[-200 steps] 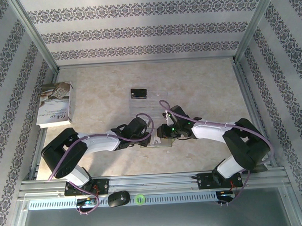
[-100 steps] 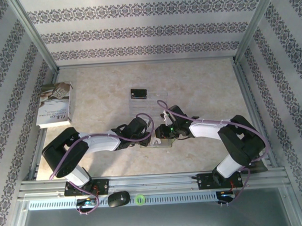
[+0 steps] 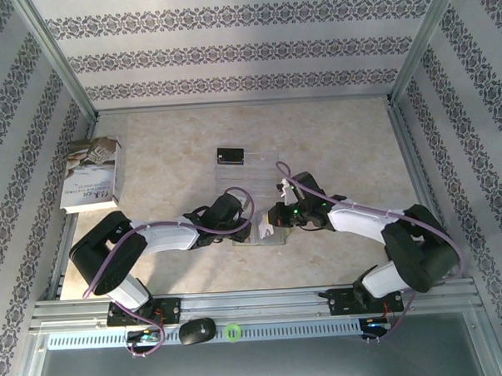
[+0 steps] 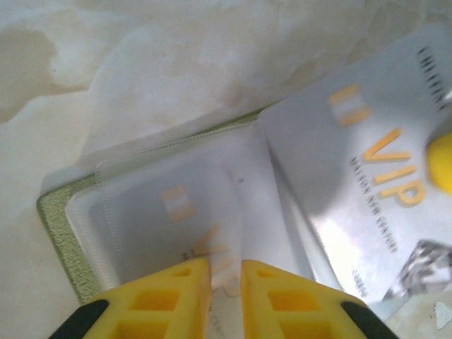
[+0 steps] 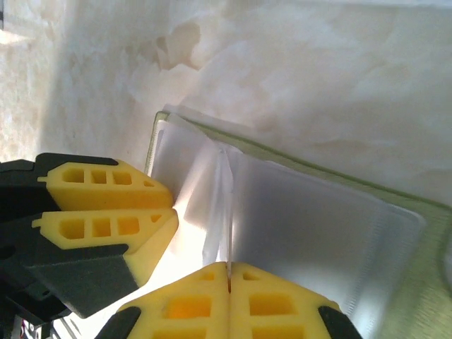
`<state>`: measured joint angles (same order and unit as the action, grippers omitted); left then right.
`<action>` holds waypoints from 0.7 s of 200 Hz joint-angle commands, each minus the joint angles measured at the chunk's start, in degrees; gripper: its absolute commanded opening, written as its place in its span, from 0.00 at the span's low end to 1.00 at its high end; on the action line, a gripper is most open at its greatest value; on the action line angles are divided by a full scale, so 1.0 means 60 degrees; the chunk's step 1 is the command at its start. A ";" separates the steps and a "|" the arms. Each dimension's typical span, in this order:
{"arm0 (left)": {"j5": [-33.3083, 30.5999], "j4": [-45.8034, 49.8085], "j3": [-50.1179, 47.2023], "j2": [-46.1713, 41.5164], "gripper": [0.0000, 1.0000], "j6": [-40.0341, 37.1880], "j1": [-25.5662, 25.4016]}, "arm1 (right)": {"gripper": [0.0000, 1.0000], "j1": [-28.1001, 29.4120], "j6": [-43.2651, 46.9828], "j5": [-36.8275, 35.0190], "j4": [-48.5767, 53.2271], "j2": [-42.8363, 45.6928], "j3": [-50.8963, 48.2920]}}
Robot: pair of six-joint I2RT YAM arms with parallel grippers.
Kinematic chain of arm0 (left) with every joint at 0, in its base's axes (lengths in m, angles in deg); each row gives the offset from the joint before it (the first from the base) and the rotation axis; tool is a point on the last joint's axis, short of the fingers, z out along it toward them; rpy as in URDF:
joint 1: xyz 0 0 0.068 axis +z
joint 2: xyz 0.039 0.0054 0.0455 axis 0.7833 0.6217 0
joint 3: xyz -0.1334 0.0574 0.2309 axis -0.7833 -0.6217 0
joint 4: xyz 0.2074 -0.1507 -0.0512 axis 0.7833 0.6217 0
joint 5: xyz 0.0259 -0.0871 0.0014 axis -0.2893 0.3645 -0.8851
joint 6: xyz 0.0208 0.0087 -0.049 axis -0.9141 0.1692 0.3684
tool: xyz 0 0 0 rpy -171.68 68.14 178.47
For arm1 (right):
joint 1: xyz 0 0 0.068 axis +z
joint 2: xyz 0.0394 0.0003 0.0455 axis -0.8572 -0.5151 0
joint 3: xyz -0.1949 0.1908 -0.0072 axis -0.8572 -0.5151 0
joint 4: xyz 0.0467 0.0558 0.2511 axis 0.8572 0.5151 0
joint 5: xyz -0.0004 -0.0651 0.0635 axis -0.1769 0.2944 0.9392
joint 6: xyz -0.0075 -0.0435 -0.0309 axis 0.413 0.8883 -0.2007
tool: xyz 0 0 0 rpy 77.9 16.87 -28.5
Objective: Take the credit cards out of the card holder
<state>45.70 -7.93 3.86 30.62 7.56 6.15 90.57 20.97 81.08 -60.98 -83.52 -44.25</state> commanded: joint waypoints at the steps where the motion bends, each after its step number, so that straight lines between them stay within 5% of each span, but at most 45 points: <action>1: 0.0076 0.0400 -0.0053 -0.0230 0.26 -0.0096 0.0171 | 0.00 -0.0091 0.0537 -0.0358 0.0257 0.0714 -0.0102; 89: 0.0670 0.2069 -0.0056 -0.4001 0.49 0.0083 0.1489 | 0.00 -0.0010 0.2739 0.0051 0.1484 0.0954 0.1923; 99: 0.0694 0.2287 -0.0224 -0.4524 0.69 0.0162 0.1746 | 0.00 0.0047 0.3111 -0.0107 0.1734 0.0682 0.2464; 102: 0.0699 0.2360 -0.0267 -0.4653 0.90 0.0169 0.1816 | 0.00 0.0073 0.3236 -0.0161 0.1817 0.0574 0.2599; 105: 0.0702 0.2437 -0.0302 -0.4812 0.99 0.0183 0.1885 | 0.00 0.0090 0.3356 -0.0236 0.1884 0.0469 0.2767; 140: 0.0319 0.3739 -0.0387 -0.6390 0.99 0.0115 0.2528 | 0.00 0.0216 0.4794 -0.0787 0.2736 -0.0862 0.4667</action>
<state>48.50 6.22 2.40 -3.36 8.02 19.07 91.10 40.78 79.02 -49.75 -84.24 -22.83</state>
